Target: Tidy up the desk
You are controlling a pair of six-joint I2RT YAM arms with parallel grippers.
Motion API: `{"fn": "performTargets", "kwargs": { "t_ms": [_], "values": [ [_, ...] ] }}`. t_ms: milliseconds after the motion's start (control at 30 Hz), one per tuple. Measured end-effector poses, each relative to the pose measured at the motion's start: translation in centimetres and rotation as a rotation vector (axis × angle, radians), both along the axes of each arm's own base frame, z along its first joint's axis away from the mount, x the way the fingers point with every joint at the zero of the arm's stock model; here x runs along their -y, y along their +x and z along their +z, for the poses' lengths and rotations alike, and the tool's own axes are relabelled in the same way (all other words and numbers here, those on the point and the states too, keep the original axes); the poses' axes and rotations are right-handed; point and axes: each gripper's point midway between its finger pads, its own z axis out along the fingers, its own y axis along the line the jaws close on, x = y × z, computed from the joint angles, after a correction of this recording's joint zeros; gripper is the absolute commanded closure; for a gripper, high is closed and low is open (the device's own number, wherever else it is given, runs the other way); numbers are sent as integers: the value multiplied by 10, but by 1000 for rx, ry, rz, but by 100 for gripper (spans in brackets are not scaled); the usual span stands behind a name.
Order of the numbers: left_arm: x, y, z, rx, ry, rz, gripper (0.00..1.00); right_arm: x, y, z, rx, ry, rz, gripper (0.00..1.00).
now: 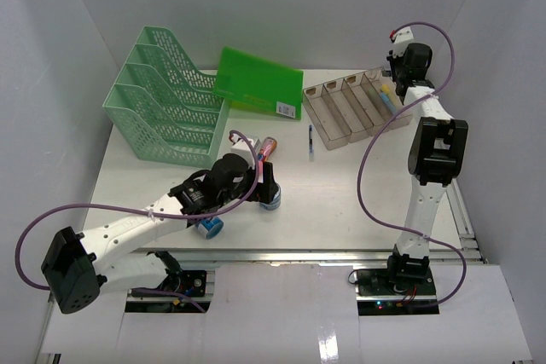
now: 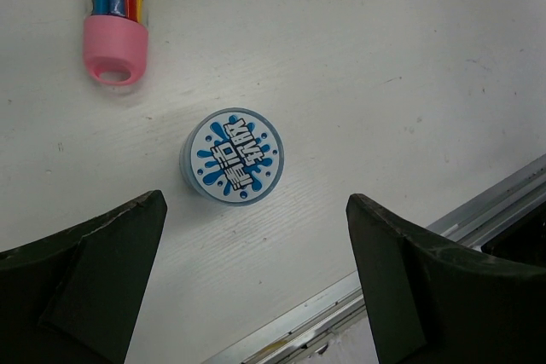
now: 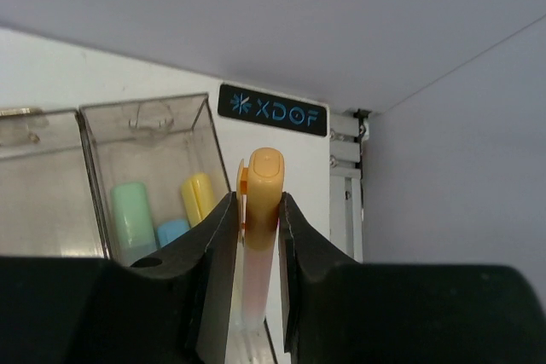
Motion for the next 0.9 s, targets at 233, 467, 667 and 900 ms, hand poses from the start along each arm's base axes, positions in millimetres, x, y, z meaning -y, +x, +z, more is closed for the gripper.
{"fn": "performTargets", "kwargs": {
  "t_ms": [233, 467, 667, 900],
  "values": [
    [-2, 3, -2, 2, 10, 13, 2, -6, -7, -20, -78, -32, 52, 86],
    [2, 7, 3, 6, 6, 15, 2, -11, -17, -35, -150, -43, 92, 42],
    [2, 10, 7, 14, 12, 17, 2, -14, -22, -40, -189, -55, 118, 18],
    [-1, 29, 6, 7, 37, 44, 2, -46, -62, -34, -255, 26, 280, 16]
  ]
}}
